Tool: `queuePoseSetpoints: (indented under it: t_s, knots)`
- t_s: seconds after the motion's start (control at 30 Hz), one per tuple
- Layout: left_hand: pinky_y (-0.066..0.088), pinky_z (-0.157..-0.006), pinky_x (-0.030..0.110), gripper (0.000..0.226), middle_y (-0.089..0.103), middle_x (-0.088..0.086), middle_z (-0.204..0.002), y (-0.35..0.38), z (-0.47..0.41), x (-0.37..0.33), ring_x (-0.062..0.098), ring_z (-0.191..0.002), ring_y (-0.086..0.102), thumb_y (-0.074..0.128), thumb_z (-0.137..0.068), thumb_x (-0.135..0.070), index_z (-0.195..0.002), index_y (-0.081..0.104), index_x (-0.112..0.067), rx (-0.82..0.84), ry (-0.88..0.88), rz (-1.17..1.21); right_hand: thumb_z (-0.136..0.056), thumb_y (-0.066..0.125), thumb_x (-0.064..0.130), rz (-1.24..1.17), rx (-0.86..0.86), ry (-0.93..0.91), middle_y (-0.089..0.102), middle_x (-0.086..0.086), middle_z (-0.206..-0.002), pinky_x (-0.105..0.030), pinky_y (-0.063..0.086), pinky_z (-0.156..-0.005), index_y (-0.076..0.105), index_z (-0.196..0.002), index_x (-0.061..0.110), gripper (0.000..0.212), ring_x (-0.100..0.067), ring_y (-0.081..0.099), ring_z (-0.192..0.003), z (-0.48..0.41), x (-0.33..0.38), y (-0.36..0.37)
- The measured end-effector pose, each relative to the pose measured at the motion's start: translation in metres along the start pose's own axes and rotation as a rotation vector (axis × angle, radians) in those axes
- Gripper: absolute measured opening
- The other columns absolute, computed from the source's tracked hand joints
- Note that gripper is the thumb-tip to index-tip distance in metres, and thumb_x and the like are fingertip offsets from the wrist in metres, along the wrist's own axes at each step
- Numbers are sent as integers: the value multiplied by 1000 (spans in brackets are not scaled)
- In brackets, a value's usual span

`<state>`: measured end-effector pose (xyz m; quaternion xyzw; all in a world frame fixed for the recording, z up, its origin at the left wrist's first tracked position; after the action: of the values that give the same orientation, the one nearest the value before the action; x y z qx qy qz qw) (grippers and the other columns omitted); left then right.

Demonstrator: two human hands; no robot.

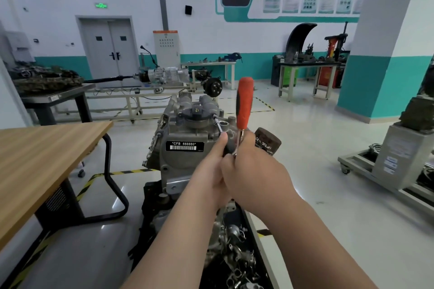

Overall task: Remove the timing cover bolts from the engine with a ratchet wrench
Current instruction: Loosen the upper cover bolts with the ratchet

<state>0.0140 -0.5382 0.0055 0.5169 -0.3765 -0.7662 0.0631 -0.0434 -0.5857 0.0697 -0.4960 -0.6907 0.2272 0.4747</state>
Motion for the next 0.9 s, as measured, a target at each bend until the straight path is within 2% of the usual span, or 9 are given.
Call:
queuePoseSetpoints:
  t_s: [0.07,0.2,0.27,0.33,0.4,0.5,0.63,0.73,0.9]
  knots:
    - [55,-57,23,54,74,6,-75,-2,2,1,16,-69,72,40,-100,-48,-84,79,-14,6,36,-44,-96,40,28,-248,5,70,58,-4,-87,-33,42,-60,33,-112,15,22,-26,55,-74,1,-7,3]
    - [49,-84,30,55,73,6,-108,-5,4,-1,17,-96,69,30,-102,-41,-95,79,-15,4,88,-97,-96,47,25,-717,-50,270,59,-1,-97,-25,43,-63,48,-117,16,23,-17,56,-81,4,-25,21]
    - [53,-70,25,53,75,3,-101,-8,3,-1,16,-86,71,31,-101,-42,-96,76,-14,-5,85,-86,-92,49,25,-1030,-40,465,64,-1,-88,-33,48,-67,53,-112,19,21,-17,59,-71,8,-33,40]
    - [43,-45,19,57,74,-1,-83,-10,1,-2,16,-67,67,31,-101,-44,-90,79,-16,17,82,-87,-92,48,24,-1246,-22,565,60,-6,-74,-38,45,-60,57,-107,12,21,-18,51,-52,12,-32,52]
    - [28,-34,15,55,57,-3,-57,-12,1,1,12,-43,51,33,-99,-46,-89,80,-19,19,51,-120,-97,44,23,-1503,-13,609,52,-8,-62,-32,39,-47,61,-94,7,23,-15,38,-37,17,-27,56]
    - [27,-25,13,49,47,-4,-50,-11,-2,3,11,-28,45,41,-99,-41,-84,81,-17,27,10,-92,-99,43,25,-2026,39,727,46,-3,-56,-21,31,-34,65,-94,18,23,-10,28,-34,22,-15,55]
    - [52,-46,20,46,57,-2,-52,-8,0,2,16,-44,61,49,-95,-43,-74,80,-16,23,-7,-66,-100,40,27,-2318,106,771,46,-1,-60,-15,31,-33,59,-101,24,19,-8,30,-31,27,-3,54]
    - [56,-66,24,45,65,0,-62,-9,2,2,15,-59,67,53,-91,-42,-66,78,-13,17,-24,-33,-99,41,26,-2510,160,824,48,-1,-61,-16,34,-35,57,-104,24,17,-9,32,-31,32,5,56]
    - [58,-64,25,34,72,-2,-80,-5,1,3,16,-70,71,58,-74,-39,-66,75,-11,86,-61,66,-100,37,29,-2777,317,851,49,-2,-62,-17,38,-36,70,-70,1,53,-12,35,-32,36,20,56]
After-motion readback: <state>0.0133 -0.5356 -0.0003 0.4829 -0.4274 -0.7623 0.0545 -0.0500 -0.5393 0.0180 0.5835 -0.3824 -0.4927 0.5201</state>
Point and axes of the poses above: each hand's wrist, its own z-axis away from the middle knuckle, its own y-axis out of the palm, x = y × z, the point moved 7 cm from there along -z, towards the middle knuckle
